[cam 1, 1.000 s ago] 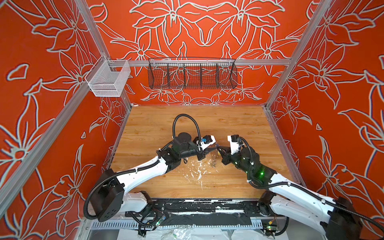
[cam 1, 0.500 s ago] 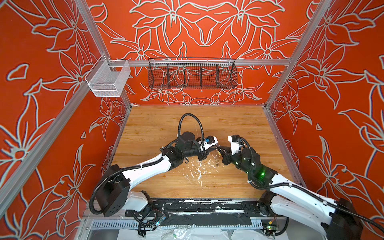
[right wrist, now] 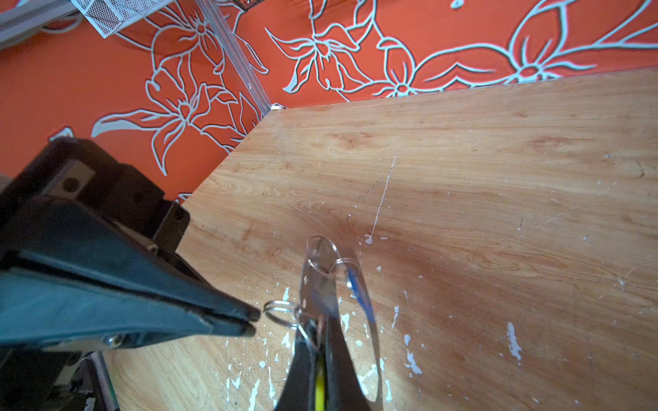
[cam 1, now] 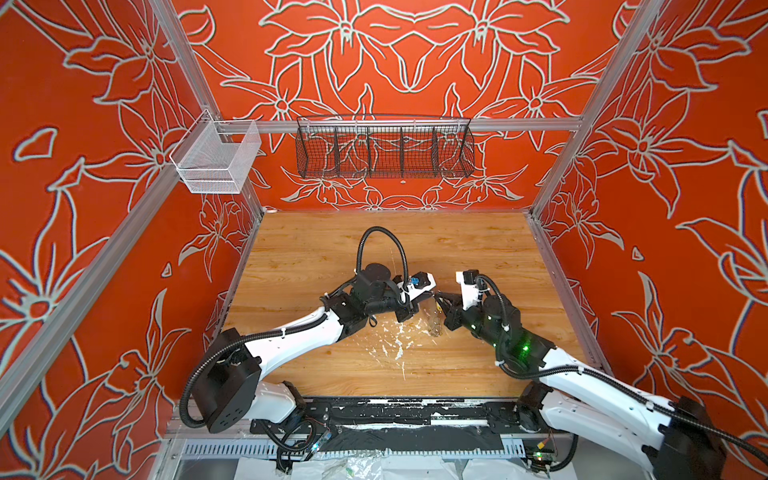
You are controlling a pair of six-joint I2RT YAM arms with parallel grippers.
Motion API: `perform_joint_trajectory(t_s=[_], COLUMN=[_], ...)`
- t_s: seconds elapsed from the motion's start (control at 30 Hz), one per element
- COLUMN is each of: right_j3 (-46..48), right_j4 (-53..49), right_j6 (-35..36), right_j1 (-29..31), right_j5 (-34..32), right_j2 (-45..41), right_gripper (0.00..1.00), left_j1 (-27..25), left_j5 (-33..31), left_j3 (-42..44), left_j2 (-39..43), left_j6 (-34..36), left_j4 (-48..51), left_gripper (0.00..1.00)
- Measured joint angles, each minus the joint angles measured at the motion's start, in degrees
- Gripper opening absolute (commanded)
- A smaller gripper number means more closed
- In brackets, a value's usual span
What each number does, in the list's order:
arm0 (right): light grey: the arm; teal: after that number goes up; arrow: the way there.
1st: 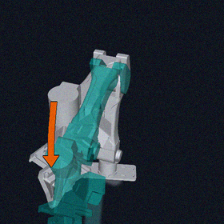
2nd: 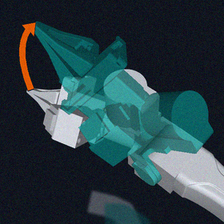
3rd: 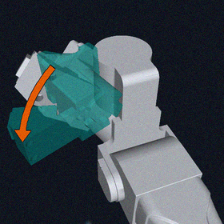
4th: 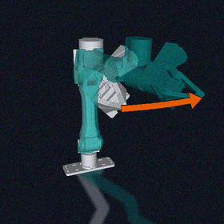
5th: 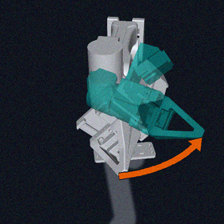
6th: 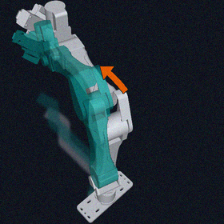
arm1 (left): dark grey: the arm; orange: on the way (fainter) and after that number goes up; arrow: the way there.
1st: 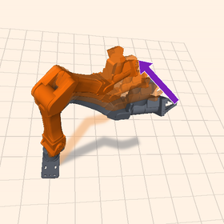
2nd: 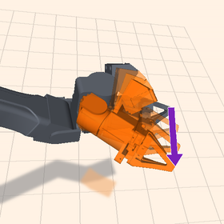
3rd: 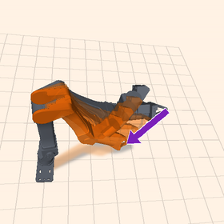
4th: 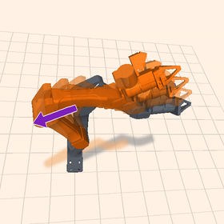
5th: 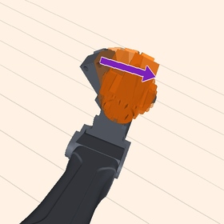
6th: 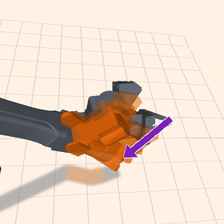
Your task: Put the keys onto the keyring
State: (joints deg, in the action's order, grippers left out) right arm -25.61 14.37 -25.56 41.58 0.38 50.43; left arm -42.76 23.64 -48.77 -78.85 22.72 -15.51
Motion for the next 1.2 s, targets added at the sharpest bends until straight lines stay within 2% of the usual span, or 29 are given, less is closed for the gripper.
perform_joint_trajectory(t_s=[0.47,0.5,0.53,0.57,0.63,1.1,1.2], right_j3=[0.42,0.42,0.42,0.42,0.42,0.42,0.42], right_j4=[0.02,0.04,0.04,0.04,0.04,0.50,0.50], right_j6=[-0.17,-0.17,-0.17,-0.17,-0.15,-0.11,-0.11], right_j1=[0.00,0.00,0.00,0.00,0.00,0.00,0.04], right_j5=[-0.15,-0.17,-0.15,-0.15,-0.15,0.07,0.11], right_j2=[0.00,0.00,-0.02,-0.02,-0.02,0.11,0.11], right_gripper=[0.00,0.00,0.00,0.00,0.00,0.00,0.00], left_j1=[0.00,0.00,0.00,0.00,0.00,0.00,0.00], left_j5=[-0.57,-0.57,-0.57,-0.59,-0.61,-1.51,-1.51], left_j3=[2.56,2.69,2.67,2.54,1.81,-0.50,-1.01], left_j2=[0.74,0.76,0.76,0.76,0.72,-1.05,-1.38], left_j6=[-0.04,-0.04,-0.04,-0.15,-0.61,-0.87,-0.87], left_j4=[-3.28,-3.32,-3.26,-2.99,-2.14,0.11,0.26], left_gripper=[0.00,0.01,0.12,0.19,0.24,0.28,0.26])
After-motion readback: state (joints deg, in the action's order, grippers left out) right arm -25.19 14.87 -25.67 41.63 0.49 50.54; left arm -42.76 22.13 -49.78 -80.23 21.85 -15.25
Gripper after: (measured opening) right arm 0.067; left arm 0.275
